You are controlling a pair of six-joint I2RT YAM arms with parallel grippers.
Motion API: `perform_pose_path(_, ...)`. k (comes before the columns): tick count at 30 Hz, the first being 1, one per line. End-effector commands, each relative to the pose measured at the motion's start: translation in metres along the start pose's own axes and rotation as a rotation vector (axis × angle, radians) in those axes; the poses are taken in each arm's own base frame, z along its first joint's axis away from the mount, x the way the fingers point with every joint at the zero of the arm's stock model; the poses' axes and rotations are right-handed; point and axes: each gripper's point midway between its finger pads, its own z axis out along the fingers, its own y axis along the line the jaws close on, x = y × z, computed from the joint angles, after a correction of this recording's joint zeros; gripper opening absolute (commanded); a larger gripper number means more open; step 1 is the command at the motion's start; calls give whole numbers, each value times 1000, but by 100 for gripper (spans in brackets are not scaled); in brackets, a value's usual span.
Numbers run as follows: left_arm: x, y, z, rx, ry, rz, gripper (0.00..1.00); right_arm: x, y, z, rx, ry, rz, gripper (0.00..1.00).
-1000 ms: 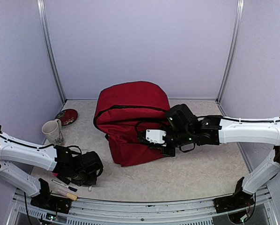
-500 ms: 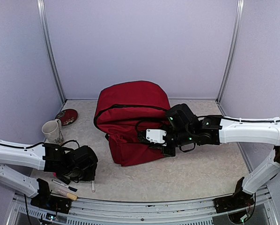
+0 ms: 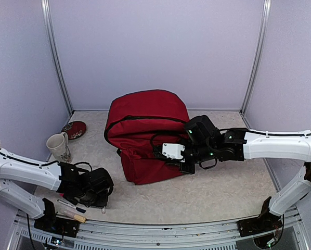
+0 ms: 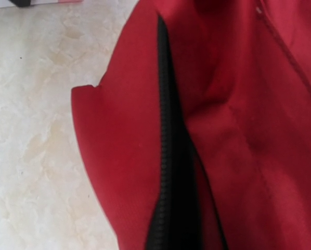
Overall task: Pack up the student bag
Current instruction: Move the pen to the corner of the board, then place the lower front pocket of the student bag.
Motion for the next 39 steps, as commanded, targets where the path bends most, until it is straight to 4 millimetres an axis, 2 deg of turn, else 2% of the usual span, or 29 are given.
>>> perform_pose_path(1, 5, -26, 4, 115, 16, 27, 23, -15, -14, -14, 42, -52, 26, 0)
perform_pose_path(5, 0, -74, -9, 246, -27, 146, 23, -20, -18, -17, 59, -68, 40, 0)
perform_pose_path(9, 1, -106, -6, 296, -30, 268, 22, -26, -21, -22, 73, -93, 49, 0)
perform_pose_path(13, 6, -140, -9, 325, -42, 408, 22, -29, -23, -25, 79, -99, 64, 5)
perform_pose_path(15, 7, -156, -19, 364, -63, 455, 22, -29, -23, -25, 74, -96, 69, 8)
perform_pose_path(18, 3, -171, -43, 444, -108, 488, 24, -30, -20, -28, 62, -104, 70, 21)
perform_pose_path(22, -4, -183, -84, 580, -178, 545, 37, -42, -13, -38, 18, -163, 46, 27)
perform_pose_path(24, -7, -181, -96, 604, -205, 563, 44, -45, -10, -41, 6, -181, 37, 30)
perform_pose_path(27, -17, -175, -114, 616, -254, 556, 48, -45, -10, -41, 0, -179, 34, 31)
perform_pose_path(30, -41, -163, -128, 598, -326, 485, 52, -51, -7, -41, -32, -186, 40, 33)
perform_pose_path(34, -78, -125, -129, 507, -391, 320, 56, -78, -10, -45, -40, -189, 134, 40)
perform_pose_path(36, -89, -106, -125, 478, -414, 254, 57, -88, -8, -42, -16, -153, 219, 43)
perform_pose_path(39, -98, -85, -120, 446, -440, 185, 58, -104, 7, -36, 11, -121, 352, 46)
